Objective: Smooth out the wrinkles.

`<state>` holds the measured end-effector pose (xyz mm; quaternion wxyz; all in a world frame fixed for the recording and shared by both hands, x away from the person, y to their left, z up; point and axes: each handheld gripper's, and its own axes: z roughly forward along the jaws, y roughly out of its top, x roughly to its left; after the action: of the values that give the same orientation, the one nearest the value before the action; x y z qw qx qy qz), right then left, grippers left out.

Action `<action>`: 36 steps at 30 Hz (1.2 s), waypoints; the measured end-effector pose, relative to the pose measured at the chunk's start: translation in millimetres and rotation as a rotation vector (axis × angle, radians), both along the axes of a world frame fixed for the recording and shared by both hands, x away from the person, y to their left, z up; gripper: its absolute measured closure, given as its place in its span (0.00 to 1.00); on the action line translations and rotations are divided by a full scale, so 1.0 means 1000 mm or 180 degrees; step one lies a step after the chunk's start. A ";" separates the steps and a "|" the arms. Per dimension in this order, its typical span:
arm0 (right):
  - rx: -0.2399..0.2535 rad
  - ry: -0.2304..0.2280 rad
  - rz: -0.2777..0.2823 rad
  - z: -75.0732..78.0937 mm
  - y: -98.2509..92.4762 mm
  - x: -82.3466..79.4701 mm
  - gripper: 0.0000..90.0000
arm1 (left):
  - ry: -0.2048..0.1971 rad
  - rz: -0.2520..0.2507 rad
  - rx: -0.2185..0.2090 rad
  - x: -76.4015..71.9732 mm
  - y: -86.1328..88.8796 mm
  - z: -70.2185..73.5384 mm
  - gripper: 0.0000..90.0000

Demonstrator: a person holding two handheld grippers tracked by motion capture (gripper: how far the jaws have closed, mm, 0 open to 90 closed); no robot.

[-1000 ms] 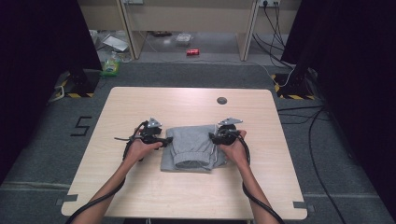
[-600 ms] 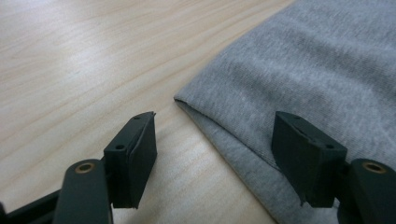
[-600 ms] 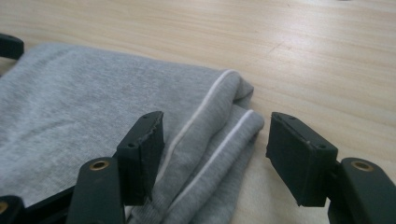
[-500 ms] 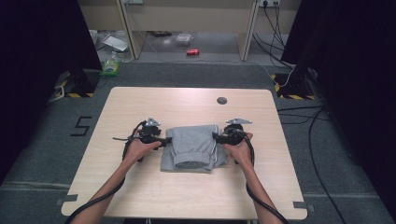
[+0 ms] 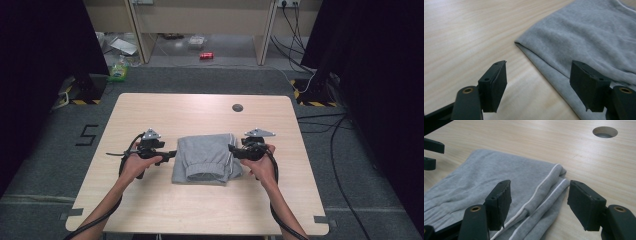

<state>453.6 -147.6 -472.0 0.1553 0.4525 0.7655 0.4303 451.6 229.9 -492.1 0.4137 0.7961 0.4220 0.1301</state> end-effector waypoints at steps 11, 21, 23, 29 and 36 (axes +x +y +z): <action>-0.0013 -0.0050 0.0105 0.005 0.004 -0.017 0.39 | -0.0059 -0.0077 -0.0085 -0.023 0.005 0.006 0.32; 0.0004 -0.0055 0.0117 0.006 -0.001 -0.029 0.38 | -0.0052 -0.0121 -0.0100 -0.037 0.010 -0.005 0.30; -0.0007 -0.0052 0.0123 0.005 -0.002 -0.030 0.38 | -0.0057 -0.0101 -0.0061 -0.036 0.010 -0.008 0.30; -0.0008 -0.0028 0.0124 0.002 -0.005 -0.035 0.37 | -0.0054 -0.0116 -0.0027 -0.042 0.014 -0.013 0.29; -0.0012 -0.0006 0.0133 0.001 -0.006 -0.041 0.36 | -0.0045 -0.0083 -0.0037 -0.055 0.028 -0.017 0.28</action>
<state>412.7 -153.9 -470.5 0.1478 0.4358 0.7754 0.4325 396.4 257.5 -509.1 0.4230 0.7982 0.4094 0.1278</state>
